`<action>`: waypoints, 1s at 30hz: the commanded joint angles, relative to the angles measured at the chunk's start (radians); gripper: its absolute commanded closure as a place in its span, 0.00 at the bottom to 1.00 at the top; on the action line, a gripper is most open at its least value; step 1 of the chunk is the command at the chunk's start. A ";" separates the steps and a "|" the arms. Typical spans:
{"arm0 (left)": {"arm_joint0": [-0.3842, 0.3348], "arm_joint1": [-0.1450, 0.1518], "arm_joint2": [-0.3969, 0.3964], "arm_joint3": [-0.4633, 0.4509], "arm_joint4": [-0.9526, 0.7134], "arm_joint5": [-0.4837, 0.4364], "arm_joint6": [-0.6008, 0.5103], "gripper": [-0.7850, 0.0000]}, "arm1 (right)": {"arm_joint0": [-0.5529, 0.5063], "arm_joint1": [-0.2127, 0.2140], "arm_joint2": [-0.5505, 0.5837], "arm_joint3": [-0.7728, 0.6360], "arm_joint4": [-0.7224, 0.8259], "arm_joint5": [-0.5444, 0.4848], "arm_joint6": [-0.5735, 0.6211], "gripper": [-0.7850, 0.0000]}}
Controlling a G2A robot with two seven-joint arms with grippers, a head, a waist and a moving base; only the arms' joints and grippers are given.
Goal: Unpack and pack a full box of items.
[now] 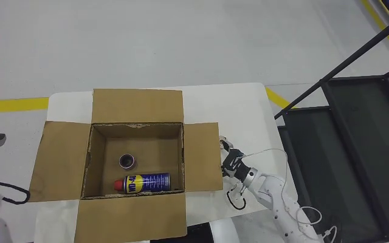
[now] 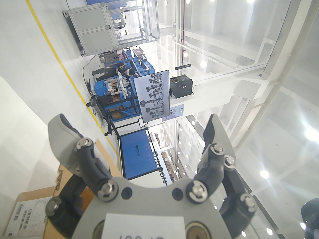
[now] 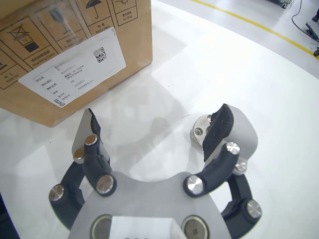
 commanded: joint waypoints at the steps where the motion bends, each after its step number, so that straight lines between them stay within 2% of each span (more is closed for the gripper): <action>1: 0.000 0.000 0.000 0.000 0.000 0.000 0.000 0.00 | -0.001 0.001 0.000 0.010 0.009 0.014 -0.006 0.00; 12: 0.000 0.000 0.000 0.000 0.000 0.000 0.000 0.00 | -0.014 0.009 -0.003 0.018 0.021 0.050 -0.006 0.00; 30: 0.000 0.000 0.000 0.000 0.000 0.000 0.000 0.00 | 0.037 0.009 -0.031 0.041 0.045 0.186 0.100 0.00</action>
